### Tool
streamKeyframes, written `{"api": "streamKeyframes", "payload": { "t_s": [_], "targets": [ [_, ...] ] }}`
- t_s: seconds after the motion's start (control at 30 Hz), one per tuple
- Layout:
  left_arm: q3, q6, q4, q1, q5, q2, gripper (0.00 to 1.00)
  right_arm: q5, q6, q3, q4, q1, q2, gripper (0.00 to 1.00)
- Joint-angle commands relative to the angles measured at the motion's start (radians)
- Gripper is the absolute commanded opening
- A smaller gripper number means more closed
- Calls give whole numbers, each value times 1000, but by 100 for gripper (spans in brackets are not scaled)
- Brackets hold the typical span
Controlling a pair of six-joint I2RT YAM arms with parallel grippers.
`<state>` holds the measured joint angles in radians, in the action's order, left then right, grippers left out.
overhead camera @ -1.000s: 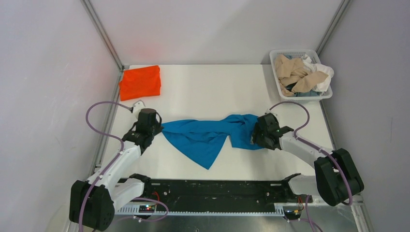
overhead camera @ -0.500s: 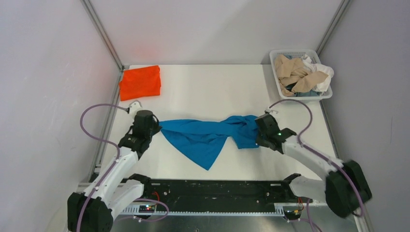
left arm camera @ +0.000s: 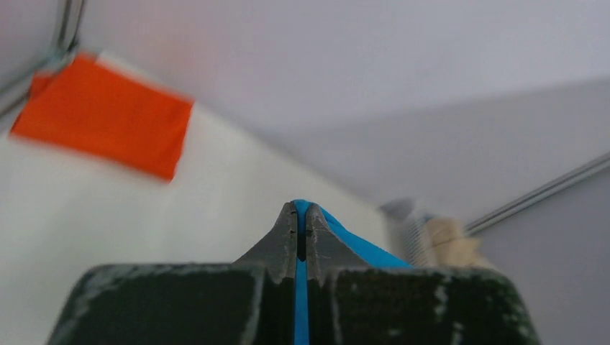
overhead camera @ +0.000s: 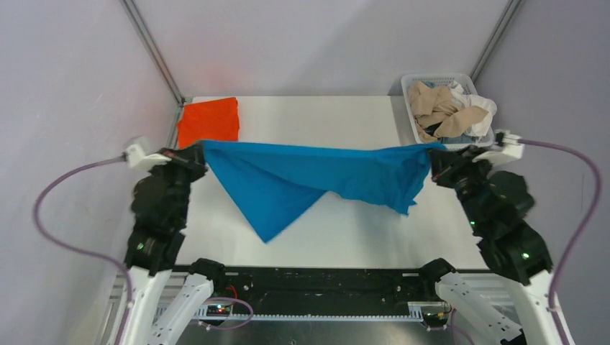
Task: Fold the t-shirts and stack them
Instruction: Flatten out the tshirt
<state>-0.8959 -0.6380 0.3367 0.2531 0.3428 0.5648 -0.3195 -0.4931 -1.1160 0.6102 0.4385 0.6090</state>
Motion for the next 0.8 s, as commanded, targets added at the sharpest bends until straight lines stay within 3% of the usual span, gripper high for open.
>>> {"api": "streamKeyframes", "payload": {
  "t_s": [0.0, 0.23, 0.43, 0.6, 0.77],
  "targets": [
    [-189, 50, -22, -5, 14, -104, 0, 56, 94, -210, -46, -4, -5, 0],
    [-445, 90, -5, -6, -74, -182, 0, 387, 105, -460, -84, -6, 14, 0],
    [-618, 108, 30, -6, -169, -178, 0, 542, 90, -742, -57, -26, 84, 0],
    [-683, 126, 37, -6, -191, -144, 0, 530, 126, -894, 6, -65, 171, 0],
    [-610, 149, 36, -6, -166, -75, 0, 339, 181, -744, -87, -67, 173, 0]
  ]
}}
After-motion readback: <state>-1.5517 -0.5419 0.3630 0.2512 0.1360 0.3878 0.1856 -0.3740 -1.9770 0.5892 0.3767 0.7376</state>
